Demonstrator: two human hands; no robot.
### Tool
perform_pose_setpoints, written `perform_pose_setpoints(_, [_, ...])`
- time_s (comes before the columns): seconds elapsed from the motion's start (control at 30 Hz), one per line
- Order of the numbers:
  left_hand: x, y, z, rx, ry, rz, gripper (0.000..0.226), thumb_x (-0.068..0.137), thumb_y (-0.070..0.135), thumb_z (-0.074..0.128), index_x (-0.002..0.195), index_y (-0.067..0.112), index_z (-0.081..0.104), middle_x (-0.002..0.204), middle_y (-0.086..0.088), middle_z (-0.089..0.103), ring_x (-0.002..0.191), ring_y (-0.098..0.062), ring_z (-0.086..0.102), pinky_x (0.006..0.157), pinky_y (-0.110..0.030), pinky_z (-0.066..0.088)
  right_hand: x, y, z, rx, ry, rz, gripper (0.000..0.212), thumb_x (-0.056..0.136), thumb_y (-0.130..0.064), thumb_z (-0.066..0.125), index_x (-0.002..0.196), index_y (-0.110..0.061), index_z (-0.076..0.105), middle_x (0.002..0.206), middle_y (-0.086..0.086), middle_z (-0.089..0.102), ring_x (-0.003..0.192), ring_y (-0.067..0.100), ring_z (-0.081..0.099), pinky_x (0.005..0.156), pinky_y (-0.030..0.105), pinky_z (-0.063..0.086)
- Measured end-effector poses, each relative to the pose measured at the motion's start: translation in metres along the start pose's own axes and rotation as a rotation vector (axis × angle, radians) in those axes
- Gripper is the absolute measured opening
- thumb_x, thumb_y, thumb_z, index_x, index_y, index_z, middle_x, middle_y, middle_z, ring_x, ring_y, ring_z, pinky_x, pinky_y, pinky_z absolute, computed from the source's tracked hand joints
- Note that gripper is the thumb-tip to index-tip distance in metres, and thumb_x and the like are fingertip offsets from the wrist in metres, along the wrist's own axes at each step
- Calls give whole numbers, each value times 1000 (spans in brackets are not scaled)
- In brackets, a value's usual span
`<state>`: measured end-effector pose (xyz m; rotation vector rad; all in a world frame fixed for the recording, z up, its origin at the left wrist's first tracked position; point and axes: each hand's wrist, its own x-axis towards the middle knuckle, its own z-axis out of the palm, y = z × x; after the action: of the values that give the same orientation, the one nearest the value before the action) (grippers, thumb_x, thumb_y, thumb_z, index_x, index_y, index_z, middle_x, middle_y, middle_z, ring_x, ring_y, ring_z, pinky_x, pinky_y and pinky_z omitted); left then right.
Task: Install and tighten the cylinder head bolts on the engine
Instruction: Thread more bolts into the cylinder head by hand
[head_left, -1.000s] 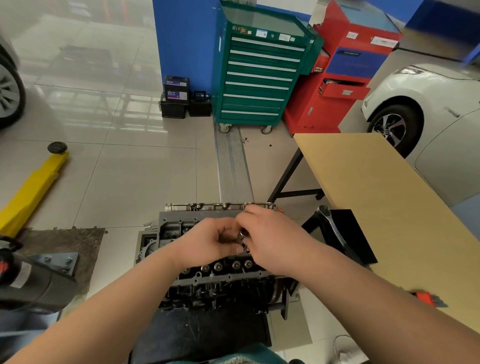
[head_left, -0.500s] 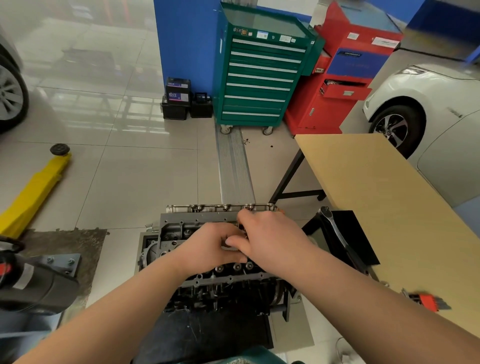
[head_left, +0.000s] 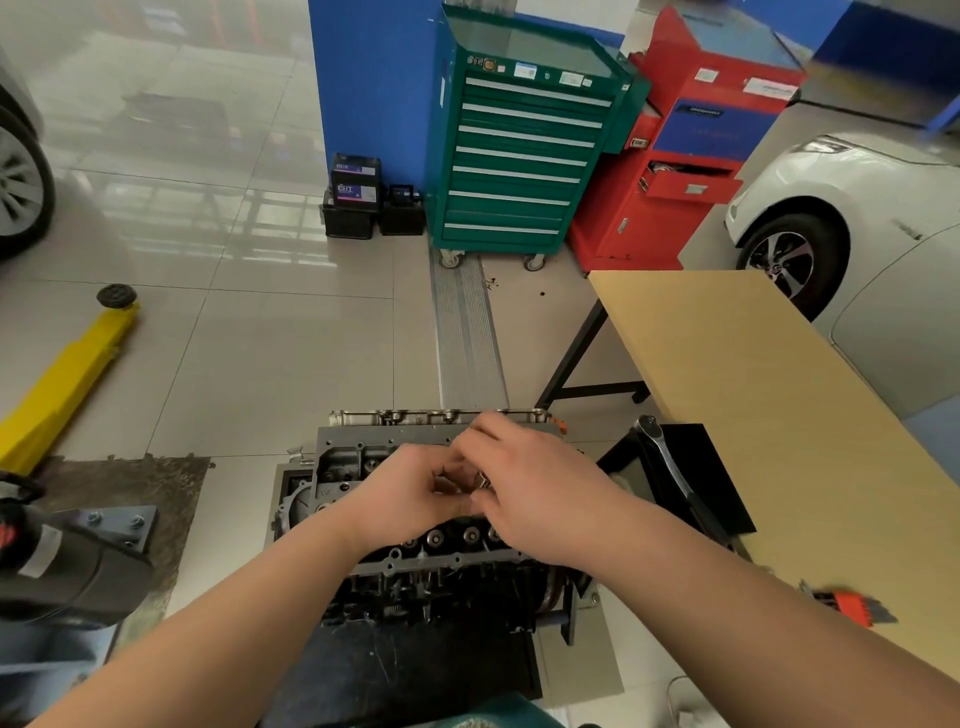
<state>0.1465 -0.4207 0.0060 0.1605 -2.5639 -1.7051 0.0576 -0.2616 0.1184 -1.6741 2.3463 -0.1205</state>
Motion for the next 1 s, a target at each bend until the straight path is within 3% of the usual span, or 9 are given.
perform_pose_setpoints(0.07, [-2, 0, -1, 4, -29, -4, 11, 94, 13, 76, 103, 20, 76, 97, 7, 77, 95, -15, 73, 91, -39, 58, 0, 3, -1, -14, -28, -4, 32, 96, -18, 65, 124, -26, 52, 116, -5, 51, 95, 17, 55, 73, 31, 49])
perform_pose_setpoints(0.13, [-3, 4, -1, -15, -58, 17, 15, 94, 13, 76, 105, 23, 76, 101, 10, 77, 99, -13, 72, 92, -33, 57, 2, 1, -2, -46, 36, 61, 25, 102, -33, 59, 124, -23, 53, 110, -2, 60, 95, 21, 60, 74, 37, 53])
perform_pose_setpoints(0.27, [-1, 8, 1, 8, -13, 22, 24, 83, 15, 88, 90, 32, 73, 88, 17, 74, 85, -5, 71, 77, -19, 52, 4, -2, -1, -56, 76, 113, 42, 98, -61, 50, 120, -26, 52, 107, -4, 61, 93, 20, 60, 73, 40, 54])
perform_pose_setpoints(0.47, [-3, 7, -4, 9, -24, 43, 14, 91, 14, 80, 100, 25, 78, 97, 14, 79, 96, -7, 75, 88, -25, 57, 0, 4, 6, -4, -33, -16, 36, 96, -17, 66, 128, -28, 51, 115, -8, 50, 100, 12, 49, 76, 27, 37])
perform_pose_setpoints(0.57, [-3, 11, -1, 10, -32, 43, 19, 84, 18, 87, 92, 30, 74, 91, 10, 76, 89, -13, 73, 82, -29, 58, 5, -3, 8, 3, 84, 70, 30, 102, -38, 58, 127, -23, 52, 113, -2, 55, 100, 20, 57, 74, 30, 39])
perform_pose_setpoints(0.7, [-4, 12, 2, 68, -23, 37, 44, 86, 3, 77, 79, 46, 70, 81, 21, 73, 78, -4, 71, 74, -23, 57, 2, -8, 9, 10, 39, 20, 37, 99, -52, 56, 127, -30, 51, 113, -8, 52, 96, 16, 55, 75, 31, 44])
perform_pose_setpoints(0.83, [-5, 6, -6, 30, -54, -9, 4, 95, 19, 78, 97, 16, 76, 90, 4, 77, 88, -16, 74, 88, -43, 59, -2, 4, 4, 19, -56, -2, 28, 97, -23, 65, 123, -29, 54, 115, -9, 47, 97, 14, 54, 75, 29, 46])
perform_pose_setpoints(0.9, [-5, 9, -3, 28, -71, 22, 10, 92, 21, 81, 97, 15, 75, 90, 4, 76, 87, -15, 72, 87, -41, 58, 1, 2, 4, -34, -27, 46, 21, 101, -33, 60, 119, -25, 55, 107, -8, 49, 96, 18, 57, 70, 30, 42])
perform_pose_setpoints(1.0, [-5, 10, 4, 64, -22, 51, 16, 87, 10, 83, 83, 4, 69, 80, -9, 69, 76, -25, 64, 74, -46, 55, 5, -3, 5, -141, 29, 142, 42, 100, -62, 47, 115, -24, 57, 101, -5, 60, 92, 20, 60, 67, 35, 39])
